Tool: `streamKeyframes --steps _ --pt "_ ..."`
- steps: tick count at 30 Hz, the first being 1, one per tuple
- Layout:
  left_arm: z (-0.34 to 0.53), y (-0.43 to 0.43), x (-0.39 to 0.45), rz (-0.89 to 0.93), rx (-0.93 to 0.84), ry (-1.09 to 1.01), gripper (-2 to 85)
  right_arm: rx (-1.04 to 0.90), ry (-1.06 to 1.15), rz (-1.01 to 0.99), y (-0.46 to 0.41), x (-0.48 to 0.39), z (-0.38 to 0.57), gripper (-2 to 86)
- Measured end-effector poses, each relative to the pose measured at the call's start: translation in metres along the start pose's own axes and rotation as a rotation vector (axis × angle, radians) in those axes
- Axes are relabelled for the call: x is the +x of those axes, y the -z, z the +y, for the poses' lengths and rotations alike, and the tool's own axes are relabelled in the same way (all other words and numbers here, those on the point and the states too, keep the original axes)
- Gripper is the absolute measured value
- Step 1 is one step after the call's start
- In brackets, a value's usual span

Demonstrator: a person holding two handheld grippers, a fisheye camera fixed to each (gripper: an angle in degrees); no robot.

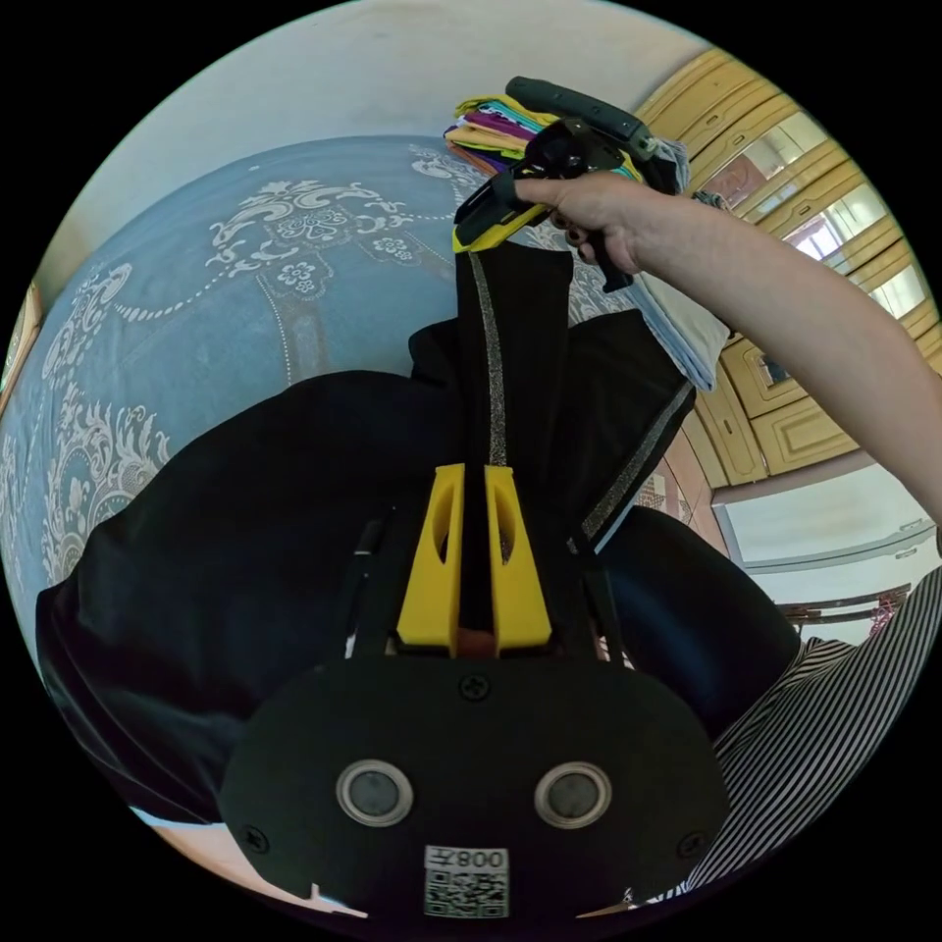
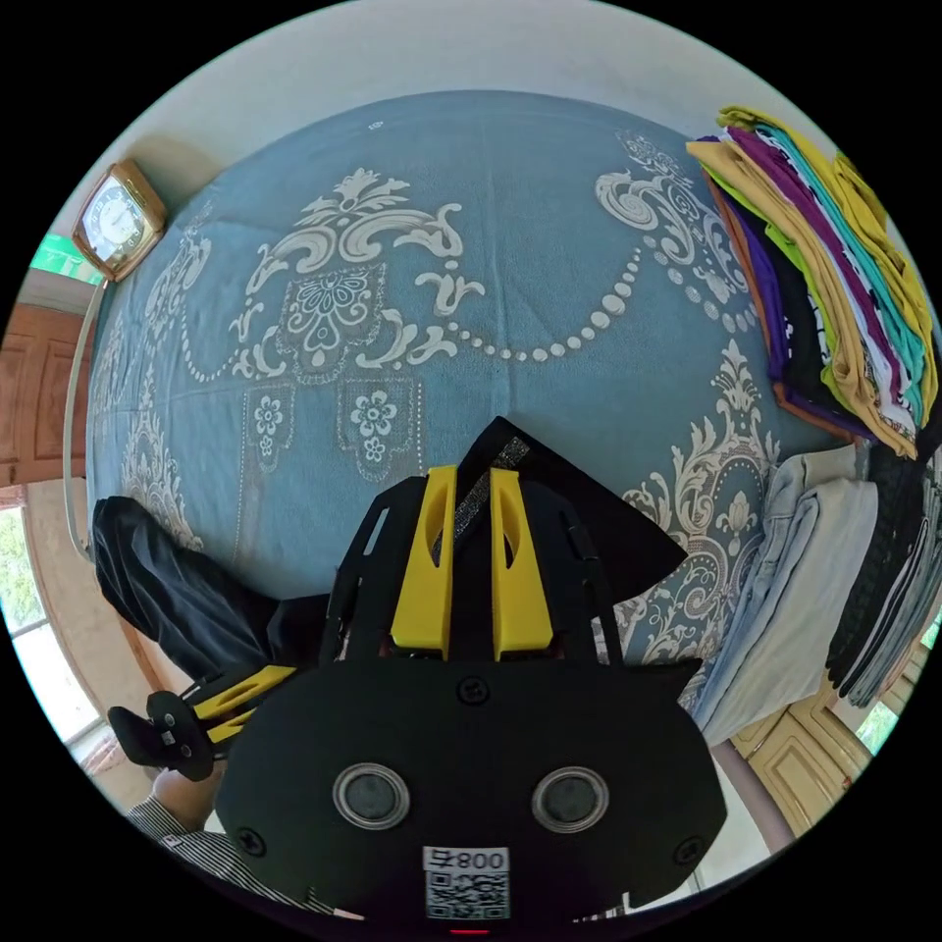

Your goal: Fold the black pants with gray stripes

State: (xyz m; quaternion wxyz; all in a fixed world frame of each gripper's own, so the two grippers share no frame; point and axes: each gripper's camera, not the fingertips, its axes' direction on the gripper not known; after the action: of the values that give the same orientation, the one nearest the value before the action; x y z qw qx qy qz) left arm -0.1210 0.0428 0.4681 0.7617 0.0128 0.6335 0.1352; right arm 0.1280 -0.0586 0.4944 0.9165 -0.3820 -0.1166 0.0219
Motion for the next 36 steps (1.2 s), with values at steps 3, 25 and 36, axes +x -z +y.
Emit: streamKeyframes --steps 3,25,36 --pt "-0.003 -0.015 -0.017 -0.006 0.011 -0.007 2.0 -0.007 0.013 0.011 0.008 0.01 0.005 5.3" --pt "-0.035 -0.15 -0.08 0.085 -0.078 -0.323 1.1 0.413 -0.324 -0.719 0.077 0.292 0.276 1.4" --pt "-0.123 -0.226 -0.116 0.133 -0.099 -0.375 6.4 0.355 -0.533 -0.854 -0.007 0.372 0.355 1.2"
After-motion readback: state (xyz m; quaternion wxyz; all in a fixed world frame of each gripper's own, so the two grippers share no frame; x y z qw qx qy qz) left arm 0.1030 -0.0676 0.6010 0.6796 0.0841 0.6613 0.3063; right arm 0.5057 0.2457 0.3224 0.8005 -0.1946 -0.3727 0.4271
